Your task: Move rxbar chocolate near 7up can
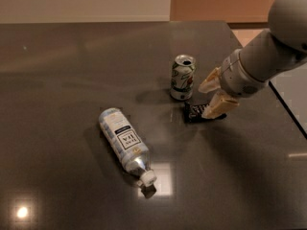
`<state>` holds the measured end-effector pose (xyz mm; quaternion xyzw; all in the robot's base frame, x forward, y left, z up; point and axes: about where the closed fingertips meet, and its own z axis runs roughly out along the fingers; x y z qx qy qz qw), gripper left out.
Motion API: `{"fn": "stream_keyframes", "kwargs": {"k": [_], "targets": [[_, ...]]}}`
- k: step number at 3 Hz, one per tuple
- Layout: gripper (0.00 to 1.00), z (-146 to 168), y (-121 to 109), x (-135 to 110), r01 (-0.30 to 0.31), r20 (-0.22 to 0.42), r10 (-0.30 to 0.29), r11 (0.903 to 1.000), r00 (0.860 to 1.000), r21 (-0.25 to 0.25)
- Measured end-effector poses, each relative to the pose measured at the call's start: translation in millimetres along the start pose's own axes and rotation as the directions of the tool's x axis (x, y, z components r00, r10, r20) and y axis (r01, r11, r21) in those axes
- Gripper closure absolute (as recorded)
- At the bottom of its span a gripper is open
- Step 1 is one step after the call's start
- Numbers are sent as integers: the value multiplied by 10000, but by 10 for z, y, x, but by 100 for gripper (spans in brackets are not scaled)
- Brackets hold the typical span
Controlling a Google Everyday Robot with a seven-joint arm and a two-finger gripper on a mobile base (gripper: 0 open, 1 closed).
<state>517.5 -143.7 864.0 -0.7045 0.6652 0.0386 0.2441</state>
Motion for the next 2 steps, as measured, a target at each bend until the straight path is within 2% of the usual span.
{"fn": "stream_keyframes", "kwargs": {"k": [1,2], "targets": [[0,0,4,-12,22,-2,-22,10000,10000,-4],[0,0,4,-12,23,-2,-23,10000,10000,-4]]}}
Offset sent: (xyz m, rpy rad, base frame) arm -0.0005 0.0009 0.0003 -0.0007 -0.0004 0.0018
